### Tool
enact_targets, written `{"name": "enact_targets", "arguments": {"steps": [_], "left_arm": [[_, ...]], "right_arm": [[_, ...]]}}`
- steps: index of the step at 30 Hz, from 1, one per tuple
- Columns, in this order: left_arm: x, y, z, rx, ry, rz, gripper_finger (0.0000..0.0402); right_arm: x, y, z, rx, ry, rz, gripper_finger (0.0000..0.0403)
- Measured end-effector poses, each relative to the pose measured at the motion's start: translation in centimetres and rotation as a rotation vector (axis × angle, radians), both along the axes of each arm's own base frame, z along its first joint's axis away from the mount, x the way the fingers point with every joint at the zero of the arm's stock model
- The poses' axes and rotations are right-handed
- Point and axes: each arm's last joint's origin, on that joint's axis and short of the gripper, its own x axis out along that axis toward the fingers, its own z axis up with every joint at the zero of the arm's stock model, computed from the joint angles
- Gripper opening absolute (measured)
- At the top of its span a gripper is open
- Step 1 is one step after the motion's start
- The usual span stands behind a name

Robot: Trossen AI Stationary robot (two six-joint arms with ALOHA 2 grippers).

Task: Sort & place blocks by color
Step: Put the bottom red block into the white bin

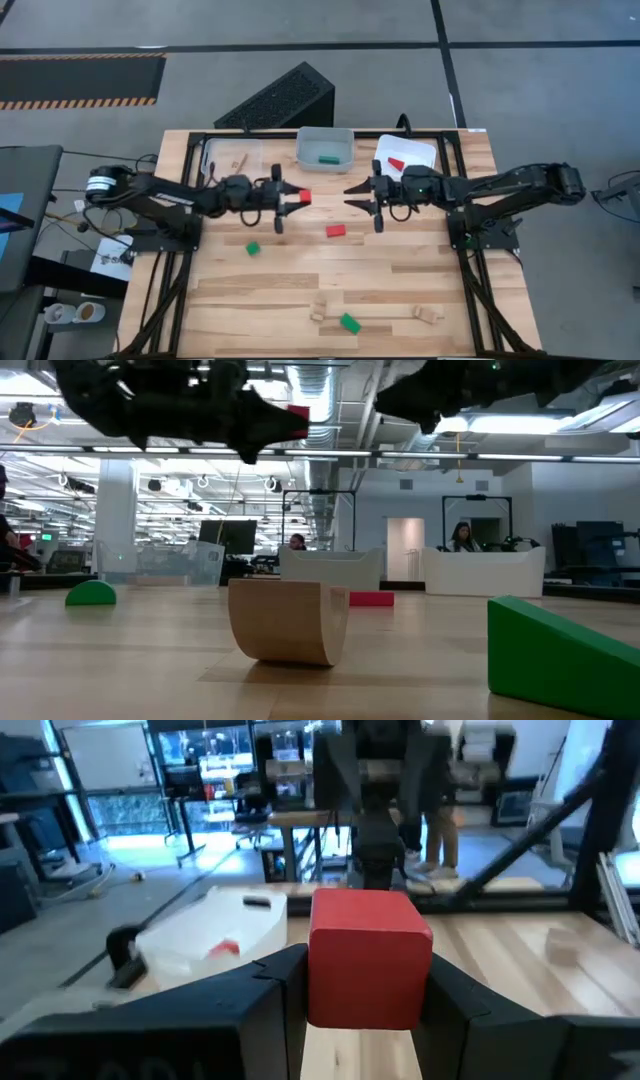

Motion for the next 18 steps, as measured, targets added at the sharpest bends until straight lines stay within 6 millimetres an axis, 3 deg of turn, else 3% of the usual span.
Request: {"name": "enact_targets", "arguments": {"steps": [9, 18], "left_arm": [[6.1, 4.0, -0.9, 0.029, 0.042, -0.045, 0.0102], [12.5, 10.0, -4.7, -0.051, 0.087, -0.032, 0.0102]], "right_arm": [[-2.5, 1.3, 1.5, 0.010, 0.017, 0.010, 0.0136], [-5.1, 3.7, 2.7, -0.002, 0.013, -0.099, 0.0136]]}}
